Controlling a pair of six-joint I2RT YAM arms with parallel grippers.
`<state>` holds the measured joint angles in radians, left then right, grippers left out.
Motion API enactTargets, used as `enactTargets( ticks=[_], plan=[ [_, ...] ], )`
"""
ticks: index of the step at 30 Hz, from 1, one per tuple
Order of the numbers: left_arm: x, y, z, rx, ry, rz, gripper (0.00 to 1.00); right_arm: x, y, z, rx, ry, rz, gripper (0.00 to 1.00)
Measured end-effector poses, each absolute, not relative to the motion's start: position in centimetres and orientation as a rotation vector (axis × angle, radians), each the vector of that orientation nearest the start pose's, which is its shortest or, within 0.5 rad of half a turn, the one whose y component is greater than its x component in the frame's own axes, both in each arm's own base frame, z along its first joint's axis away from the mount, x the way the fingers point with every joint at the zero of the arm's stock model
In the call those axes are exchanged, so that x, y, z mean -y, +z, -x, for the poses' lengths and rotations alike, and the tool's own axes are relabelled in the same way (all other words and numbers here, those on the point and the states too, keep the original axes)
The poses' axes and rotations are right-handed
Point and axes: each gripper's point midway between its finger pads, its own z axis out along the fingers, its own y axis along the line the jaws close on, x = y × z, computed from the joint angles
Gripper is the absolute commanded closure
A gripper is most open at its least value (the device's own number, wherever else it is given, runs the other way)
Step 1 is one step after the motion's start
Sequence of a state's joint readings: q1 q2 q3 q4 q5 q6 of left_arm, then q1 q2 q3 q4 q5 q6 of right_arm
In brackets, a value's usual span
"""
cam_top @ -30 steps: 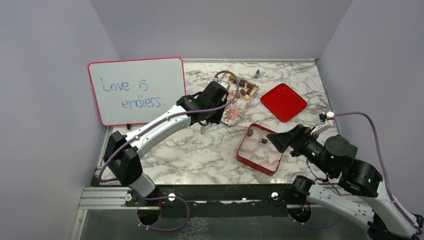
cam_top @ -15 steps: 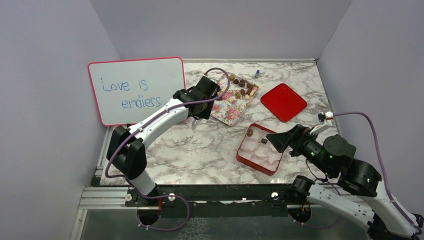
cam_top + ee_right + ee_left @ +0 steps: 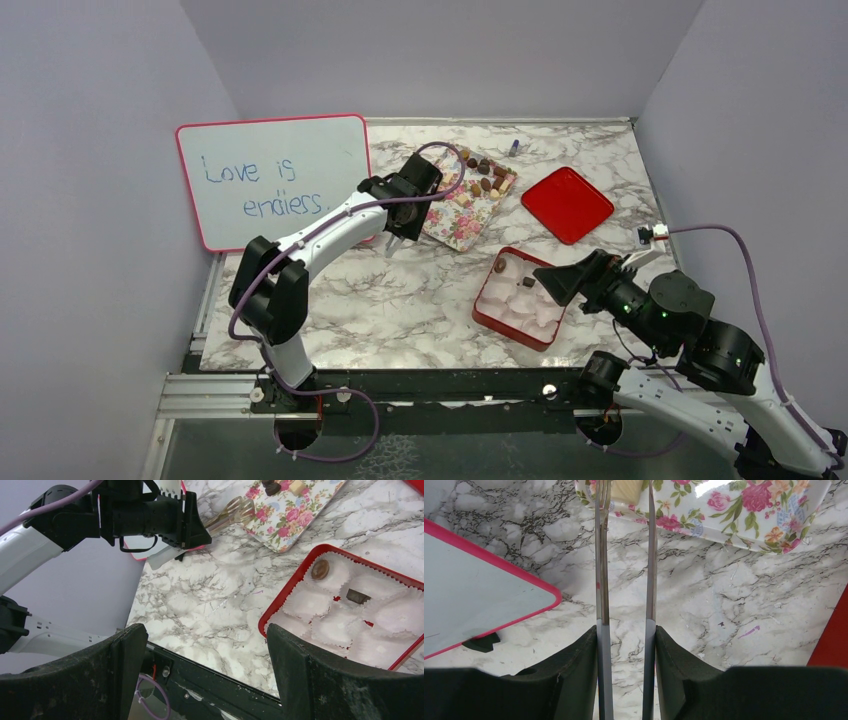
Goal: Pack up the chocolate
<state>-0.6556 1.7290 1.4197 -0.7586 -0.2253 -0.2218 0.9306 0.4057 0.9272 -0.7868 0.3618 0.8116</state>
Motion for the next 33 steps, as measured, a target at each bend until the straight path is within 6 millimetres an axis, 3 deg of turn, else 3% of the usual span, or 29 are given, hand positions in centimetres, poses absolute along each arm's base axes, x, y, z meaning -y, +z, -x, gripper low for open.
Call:
enactTargets(
  ticks=[17, 23, 33],
  plan=[
    [21.3, 11.4, -33.6, -2.568, 0.000, -0.475, 0.58, -13.1, 30.2, -14.0, -1.891, 0.897, -0.156, 0.05],
    [21.4, 11.1, -33.5, -2.577, -0.007, -0.480, 0.66, -13.1, 30.2, -14.0, -1.888, 0.900, -0.156, 0.05],
    [22.3, 11.0, -32.9, -2.596, -0.087, -0.501, 0.68, -12.9, 30.2, -13.8, -1.886, 0.901, -0.157, 0.05]
  ],
)
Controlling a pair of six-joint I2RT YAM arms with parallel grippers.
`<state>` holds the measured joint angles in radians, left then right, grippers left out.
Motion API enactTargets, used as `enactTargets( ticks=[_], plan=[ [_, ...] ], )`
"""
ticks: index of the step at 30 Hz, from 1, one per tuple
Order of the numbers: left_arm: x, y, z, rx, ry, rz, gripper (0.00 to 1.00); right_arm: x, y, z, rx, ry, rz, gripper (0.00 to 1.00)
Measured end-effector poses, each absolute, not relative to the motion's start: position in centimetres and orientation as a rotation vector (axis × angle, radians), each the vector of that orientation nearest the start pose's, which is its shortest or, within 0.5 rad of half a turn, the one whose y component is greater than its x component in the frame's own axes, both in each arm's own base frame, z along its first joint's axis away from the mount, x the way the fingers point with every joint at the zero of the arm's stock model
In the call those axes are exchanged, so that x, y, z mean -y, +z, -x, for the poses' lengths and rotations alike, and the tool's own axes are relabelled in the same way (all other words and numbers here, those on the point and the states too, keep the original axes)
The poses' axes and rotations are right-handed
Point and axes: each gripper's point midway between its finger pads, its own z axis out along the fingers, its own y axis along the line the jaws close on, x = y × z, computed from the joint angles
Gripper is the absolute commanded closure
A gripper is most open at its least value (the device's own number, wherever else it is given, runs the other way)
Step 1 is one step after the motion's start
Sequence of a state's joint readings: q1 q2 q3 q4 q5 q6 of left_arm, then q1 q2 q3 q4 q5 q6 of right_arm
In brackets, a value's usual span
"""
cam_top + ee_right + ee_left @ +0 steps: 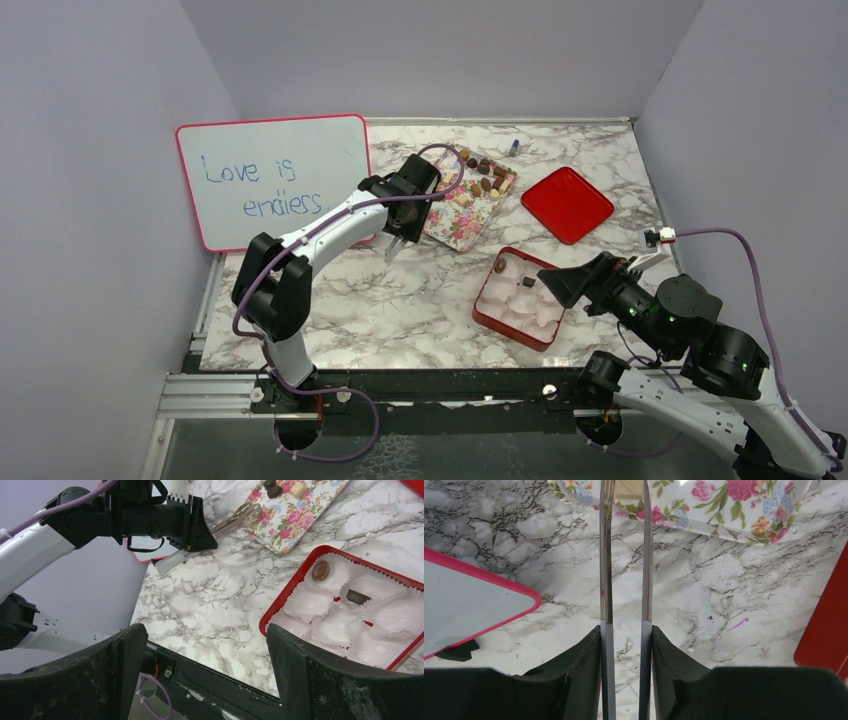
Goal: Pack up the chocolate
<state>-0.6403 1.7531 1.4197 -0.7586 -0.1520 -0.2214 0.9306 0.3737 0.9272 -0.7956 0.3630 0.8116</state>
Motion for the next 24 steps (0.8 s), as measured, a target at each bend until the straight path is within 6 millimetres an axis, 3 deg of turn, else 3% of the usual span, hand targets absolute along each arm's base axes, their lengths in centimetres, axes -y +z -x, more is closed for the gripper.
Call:
enactTargets(
  ticks=[8, 13, 24],
  plan=[
    [22.76, 11.45, -32.64, -2.596, -0.138, -0.504, 0.67, -12.87, 30.22, -13.83, -1.887, 0.901, -0.157, 0.05],
    [22.67, 11.31, -32.50, -2.600, -0.136, -0.504, 0.60, -12.88, 30.21, -13.83, -1.887, 0.901, -0.157, 0.05],
    [22.33, 10.60, -31.92, -2.623, -0.130, -0.492, 0.59, -12.87, 30.21, -13.84, -1.887, 0.900, -0.157, 0.05]
  ],
)
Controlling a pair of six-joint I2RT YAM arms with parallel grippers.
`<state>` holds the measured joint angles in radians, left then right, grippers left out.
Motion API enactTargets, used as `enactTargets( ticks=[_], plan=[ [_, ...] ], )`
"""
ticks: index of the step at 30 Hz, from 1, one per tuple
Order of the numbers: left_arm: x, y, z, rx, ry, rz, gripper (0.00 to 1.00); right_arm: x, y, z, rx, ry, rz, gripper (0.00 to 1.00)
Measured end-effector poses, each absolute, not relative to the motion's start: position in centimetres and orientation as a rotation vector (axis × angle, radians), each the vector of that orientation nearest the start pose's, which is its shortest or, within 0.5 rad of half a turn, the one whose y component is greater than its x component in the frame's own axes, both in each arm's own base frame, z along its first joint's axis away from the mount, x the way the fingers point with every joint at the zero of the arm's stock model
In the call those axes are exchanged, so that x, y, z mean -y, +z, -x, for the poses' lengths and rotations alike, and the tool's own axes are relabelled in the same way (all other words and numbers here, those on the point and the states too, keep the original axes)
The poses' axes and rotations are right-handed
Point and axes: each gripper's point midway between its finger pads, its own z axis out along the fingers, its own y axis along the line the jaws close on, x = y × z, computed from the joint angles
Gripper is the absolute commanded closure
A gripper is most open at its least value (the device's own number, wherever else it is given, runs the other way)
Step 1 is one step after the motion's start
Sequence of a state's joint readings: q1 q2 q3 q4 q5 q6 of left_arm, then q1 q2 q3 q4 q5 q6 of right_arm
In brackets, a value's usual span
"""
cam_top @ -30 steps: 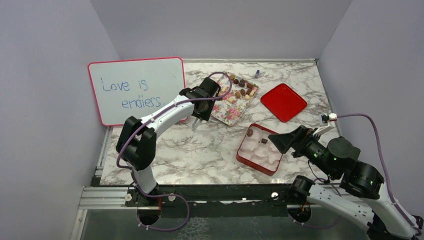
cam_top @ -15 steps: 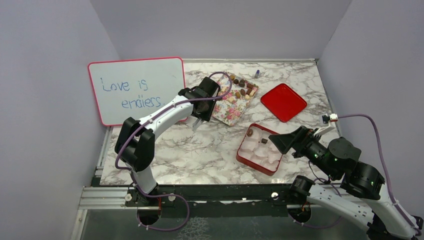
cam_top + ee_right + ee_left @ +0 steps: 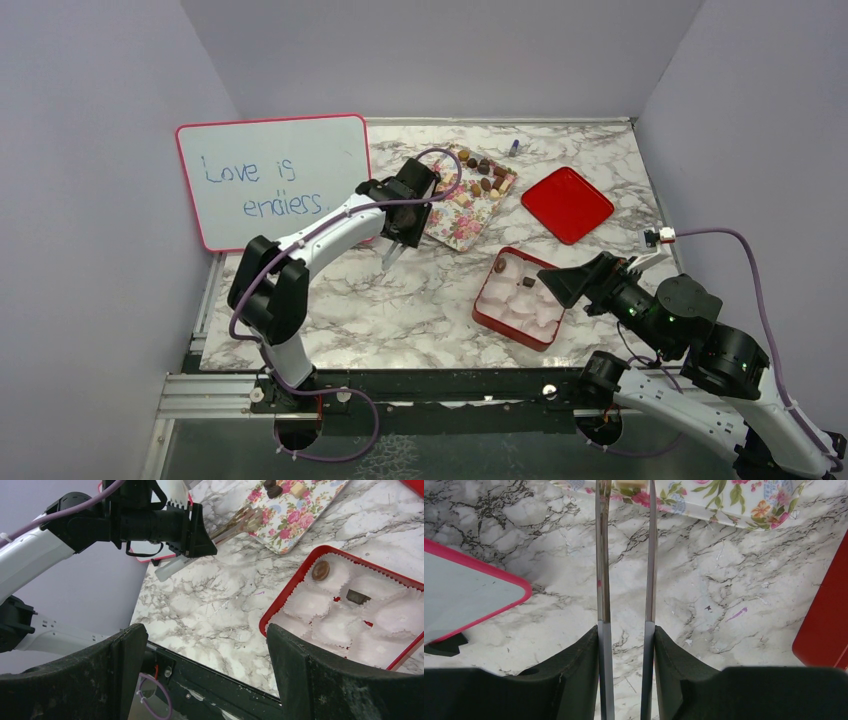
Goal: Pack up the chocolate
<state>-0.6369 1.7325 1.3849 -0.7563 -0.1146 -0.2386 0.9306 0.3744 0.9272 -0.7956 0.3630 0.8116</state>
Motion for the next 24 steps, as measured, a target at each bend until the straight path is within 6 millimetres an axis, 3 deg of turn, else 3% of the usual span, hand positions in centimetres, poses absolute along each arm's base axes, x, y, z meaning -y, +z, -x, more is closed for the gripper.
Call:
enactTargets(
  ticks=[24],
  plan=[
    [23.0, 12.4, -30.9, -2.601, -0.237, -0.485, 0.71, -12.9, 30.2, -13.8, -1.888, 0.900, -0.157, 0.05]
  ],
)
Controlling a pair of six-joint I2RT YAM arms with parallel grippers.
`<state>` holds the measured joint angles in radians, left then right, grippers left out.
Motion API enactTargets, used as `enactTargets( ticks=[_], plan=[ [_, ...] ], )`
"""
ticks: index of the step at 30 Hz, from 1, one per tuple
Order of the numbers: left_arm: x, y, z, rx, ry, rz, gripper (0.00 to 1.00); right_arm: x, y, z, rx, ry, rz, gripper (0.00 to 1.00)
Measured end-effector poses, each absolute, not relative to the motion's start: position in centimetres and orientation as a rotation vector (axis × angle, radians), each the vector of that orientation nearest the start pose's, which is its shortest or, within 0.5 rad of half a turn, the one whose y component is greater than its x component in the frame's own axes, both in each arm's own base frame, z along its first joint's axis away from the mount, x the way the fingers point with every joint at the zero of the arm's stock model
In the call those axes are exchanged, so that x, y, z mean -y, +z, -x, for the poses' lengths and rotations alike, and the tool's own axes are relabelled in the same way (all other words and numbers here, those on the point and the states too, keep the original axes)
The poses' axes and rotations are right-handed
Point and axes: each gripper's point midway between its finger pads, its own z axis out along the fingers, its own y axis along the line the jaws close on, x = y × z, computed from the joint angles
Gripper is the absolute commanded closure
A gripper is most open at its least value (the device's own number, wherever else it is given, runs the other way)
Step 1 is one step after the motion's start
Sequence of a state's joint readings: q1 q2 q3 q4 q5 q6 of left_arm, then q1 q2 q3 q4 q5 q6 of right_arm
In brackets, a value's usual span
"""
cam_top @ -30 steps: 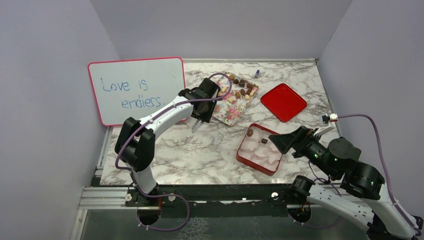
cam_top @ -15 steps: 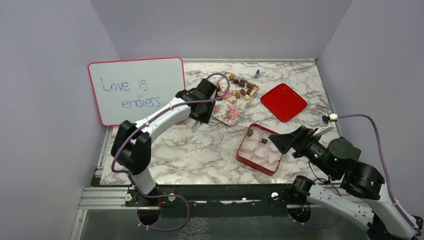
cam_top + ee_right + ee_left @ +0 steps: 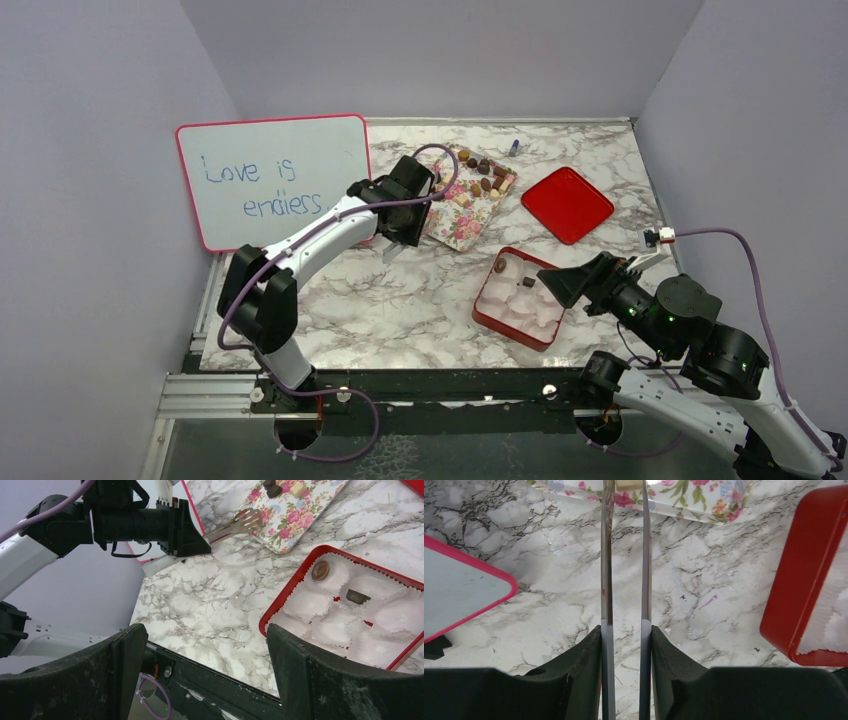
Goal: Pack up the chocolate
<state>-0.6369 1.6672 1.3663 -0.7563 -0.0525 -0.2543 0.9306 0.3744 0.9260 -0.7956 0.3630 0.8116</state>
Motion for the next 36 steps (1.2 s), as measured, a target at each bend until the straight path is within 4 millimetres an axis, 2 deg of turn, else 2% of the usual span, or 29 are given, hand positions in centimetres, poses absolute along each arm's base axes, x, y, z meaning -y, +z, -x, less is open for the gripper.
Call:
enactTargets(
  ticks=[4, 6, 9, 15, 18, 29, 32, 36],
  plan=[
    [23.7, 13.6, -30.4, -2.567, -0.323, -0.491, 0.71, -12.9, 30.1, -13.9, -1.889, 0.899, -0.157, 0.05],
    [24.4, 15.3, -29.9, -2.523, -0.407, -0.493, 0.71, -12.9, 30.1, -13.9, -1.890, 0.898, -0.157, 0.05],
    [25.2, 16.5, -29.4, -2.483, -0.484, -0.499, 0.71, -12.9, 30.1, -13.9, -1.890, 0.898, -0.157, 0.05],
    [27.6, 19.4, -27.1, -2.394, -0.665, -0.536, 0.71, -12.7, 30.1, -14.0, -1.887, 0.888, -0.165, 0.05],
    [29.0, 20.2, -25.7, -2.366, -0.719, -0.576, 0.71, -12.6, 30.0, -14.0, -1.889, 0.879, -0.169, 0.06],
    [35.0, 20.1, -18.9, -2.330, -0.909, -0.754, 0.71, -12.4, 29.9, -14.1, -1.890, 0.866, -0.175, 0.06],
    [36.6, 20.0, -17.9, -2.309, -0.958, -0.780, 0.71, -12.3, 29.9, -14.2, -1.888, 0.863, -0.178, 0.06],
    [38.5, 18.5, -17.1, -2.319, -0.982, -0.815, 0.71, -12.4, 29.9, -14.2, -1.890, 0.860, -0.179, 0.06]
  ],
)
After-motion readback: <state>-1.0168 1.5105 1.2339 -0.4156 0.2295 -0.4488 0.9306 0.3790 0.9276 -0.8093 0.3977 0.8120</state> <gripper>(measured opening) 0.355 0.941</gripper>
